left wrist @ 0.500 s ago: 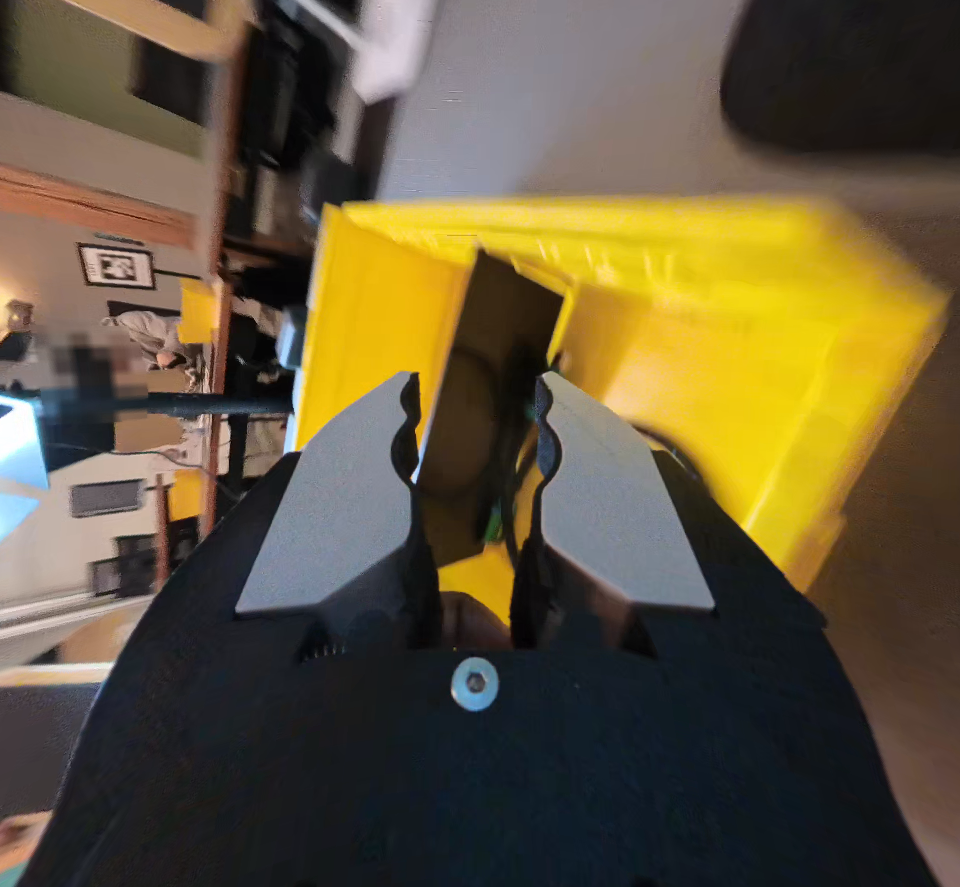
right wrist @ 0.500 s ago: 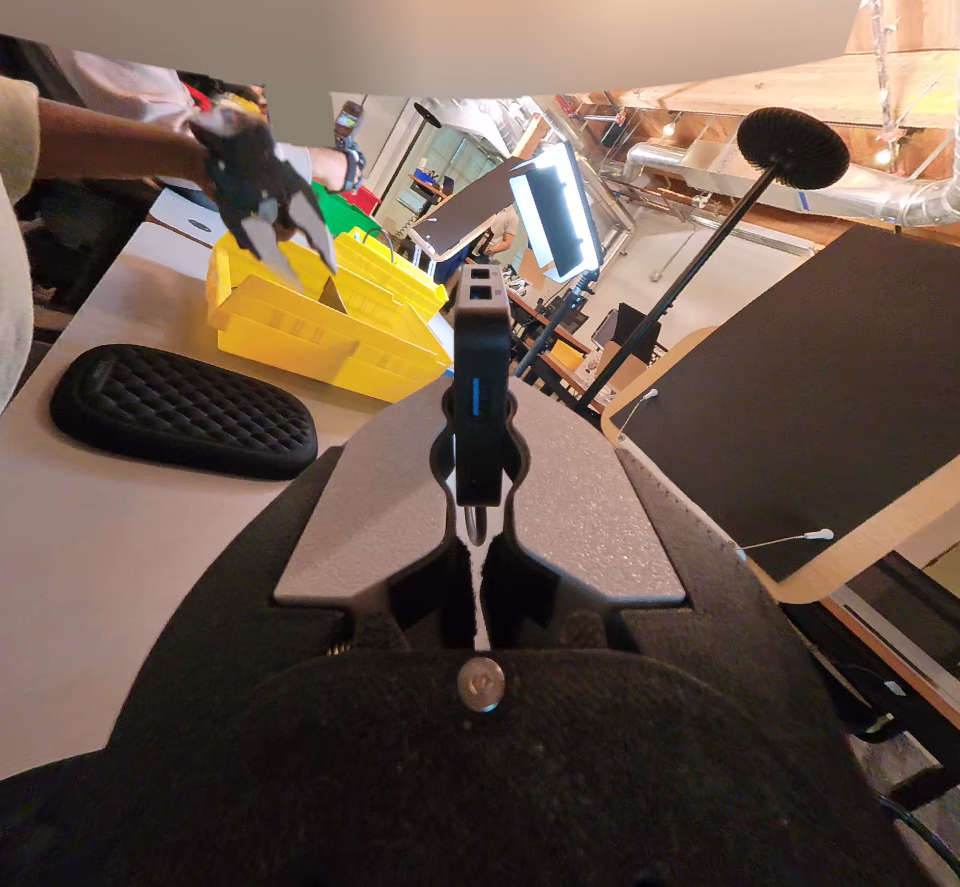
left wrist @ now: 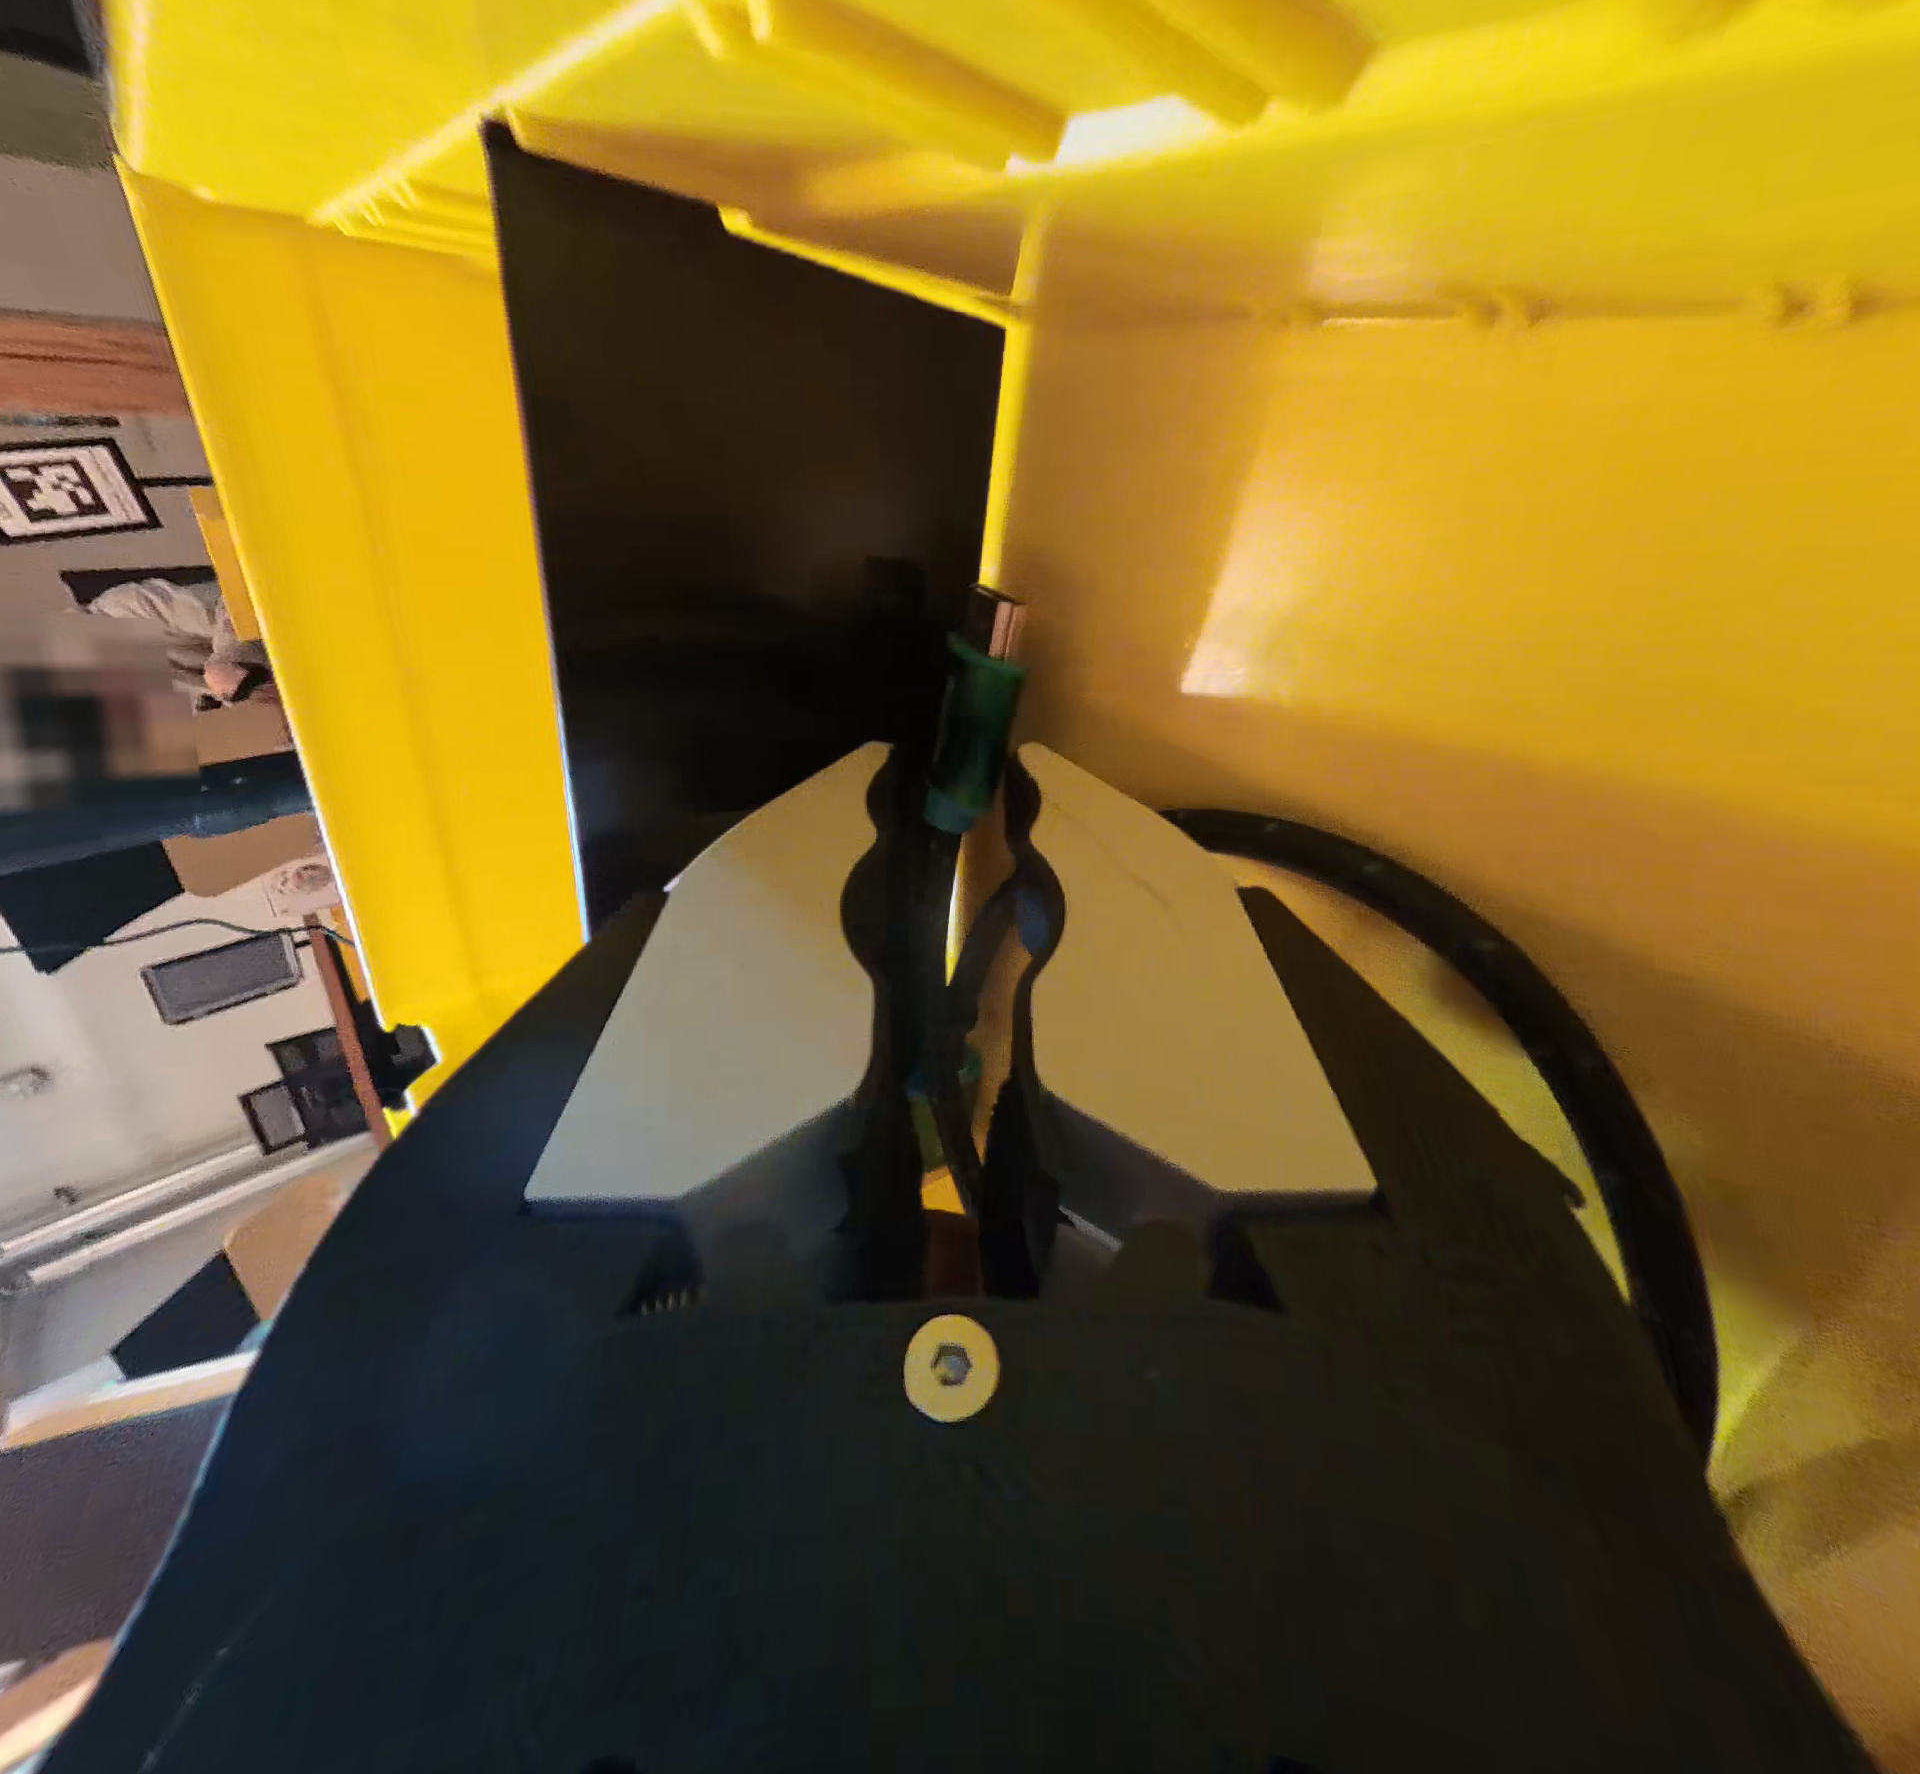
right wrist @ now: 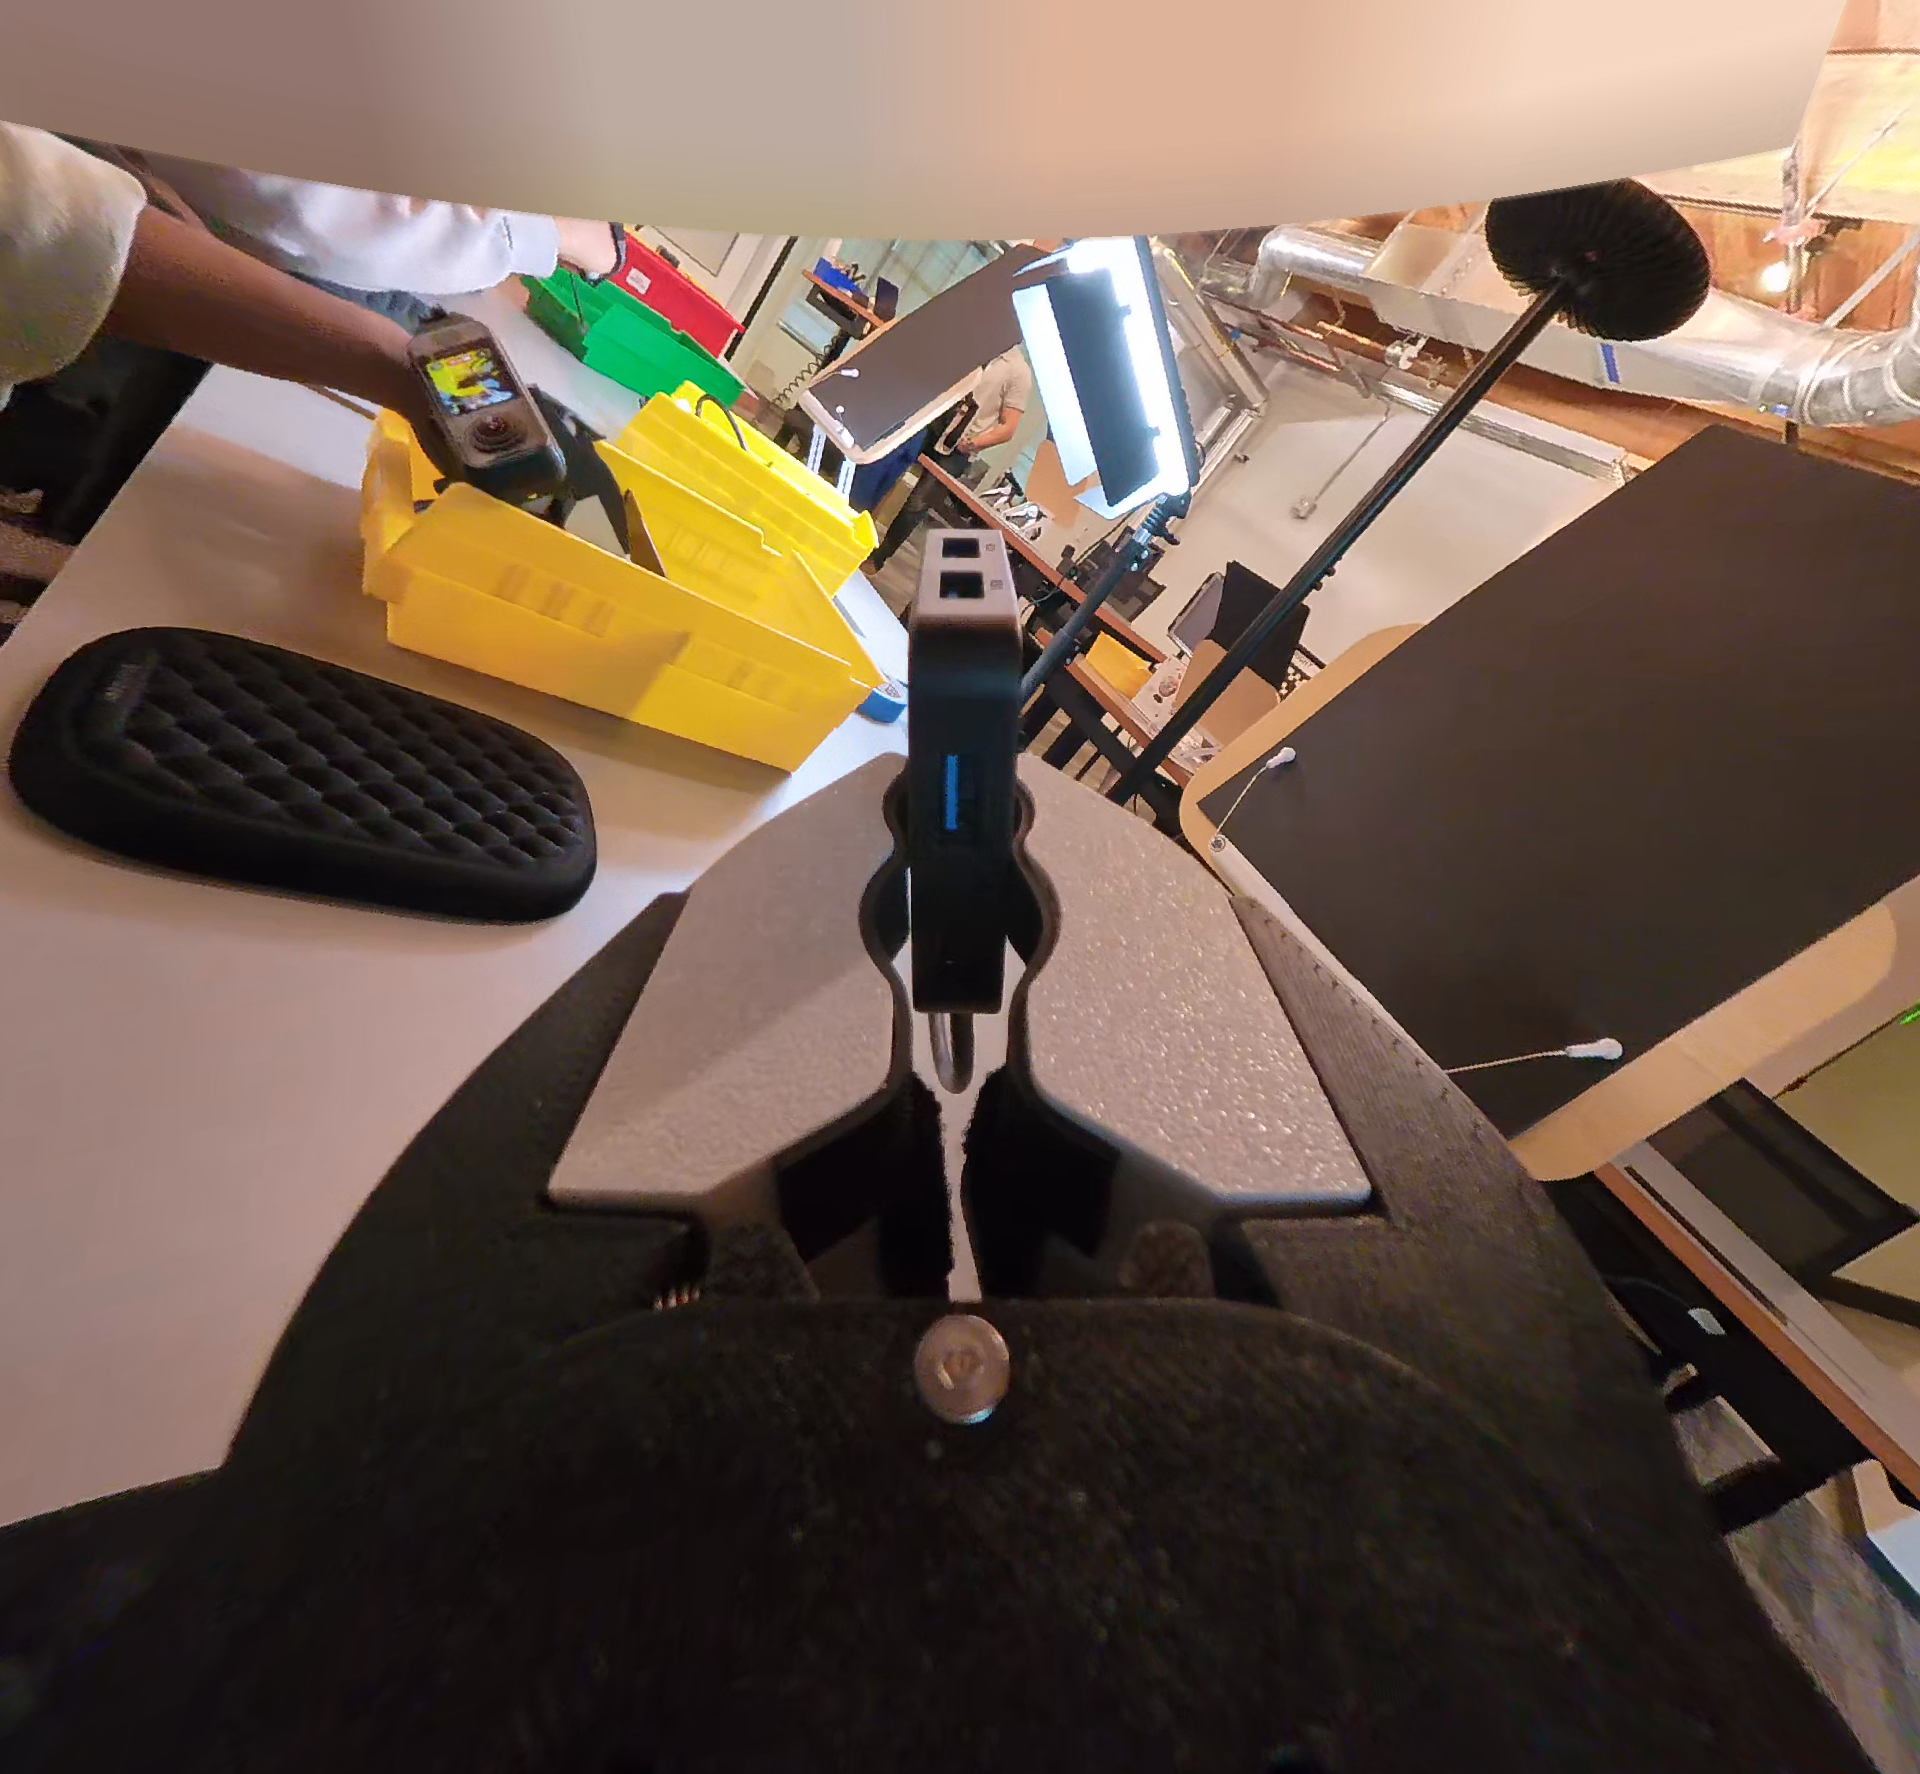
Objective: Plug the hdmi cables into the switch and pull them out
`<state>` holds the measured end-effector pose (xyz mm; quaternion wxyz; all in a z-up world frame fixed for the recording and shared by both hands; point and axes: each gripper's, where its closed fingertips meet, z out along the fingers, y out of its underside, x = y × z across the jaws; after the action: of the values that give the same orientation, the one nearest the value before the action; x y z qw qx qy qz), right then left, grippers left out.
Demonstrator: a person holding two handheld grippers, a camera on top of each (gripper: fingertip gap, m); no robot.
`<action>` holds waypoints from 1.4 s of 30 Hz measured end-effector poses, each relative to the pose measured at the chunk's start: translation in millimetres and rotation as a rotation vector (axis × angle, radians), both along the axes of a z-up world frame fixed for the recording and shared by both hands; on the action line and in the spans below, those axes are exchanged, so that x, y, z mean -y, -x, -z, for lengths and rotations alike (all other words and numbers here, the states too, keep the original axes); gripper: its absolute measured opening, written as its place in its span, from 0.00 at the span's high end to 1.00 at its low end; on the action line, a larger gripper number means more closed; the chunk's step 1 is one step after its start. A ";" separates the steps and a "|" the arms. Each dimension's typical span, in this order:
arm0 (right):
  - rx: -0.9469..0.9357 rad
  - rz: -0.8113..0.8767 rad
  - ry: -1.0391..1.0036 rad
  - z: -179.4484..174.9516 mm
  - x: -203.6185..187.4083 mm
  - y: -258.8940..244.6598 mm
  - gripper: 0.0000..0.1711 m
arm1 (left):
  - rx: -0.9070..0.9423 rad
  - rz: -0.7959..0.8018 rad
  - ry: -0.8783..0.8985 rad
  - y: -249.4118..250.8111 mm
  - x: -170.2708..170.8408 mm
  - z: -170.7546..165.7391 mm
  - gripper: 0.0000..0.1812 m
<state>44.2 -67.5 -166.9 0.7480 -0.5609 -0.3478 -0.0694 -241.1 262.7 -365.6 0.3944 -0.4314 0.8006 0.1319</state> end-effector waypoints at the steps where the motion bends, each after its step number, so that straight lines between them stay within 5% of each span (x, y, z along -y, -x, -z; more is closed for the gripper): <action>1: 0.004 -0.001 0.001 0.0 -1.0 0.3 0.91 | 0.011 -0.011 0.002 -0.4 -2.0 0.3 0.90; 9: 0.024 -0.013 0.005 0.7 -3.6 4.0 0.92 | 0.010 -0.102 0.005 9.6 -0.9 -6.2 0.92; 15: 0.021 -0.012 0.002 0.7 -1.7 0.9 0.92 | -0.055 -0.063 0.305 14.0 47.3 -11.5 0.95; 23: 0.013 -0.001 -0.011 -0.1 2.7 -2.0 0.92 | -0.003 0.045 0.255 10.0 23.4 -14.7 0.81; 31: 0.007 0.003 -0.005 1.9 2.0 -4.2 0.92 | -0.079 -0.064 0.511 10.5 16.1 5.3 0.79; 39: 0.013 0.006 -0.009 1.6 2.4 -4.7 0.92 | -0.390 0.000 0.608 28.2 27.5 11.5 0.86; 42: 0.017 0.011 -0.001 3.0 3.9 -5.7 0.92 | -0.564 -0.011 0.575 45.7 22.3 12.4 0.80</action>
<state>49.9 -71.5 -169.9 0.7449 -0.5619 -0.3509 -0.0785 -286.8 240.4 -378.0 0.0217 -0.4754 0.8793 0.0178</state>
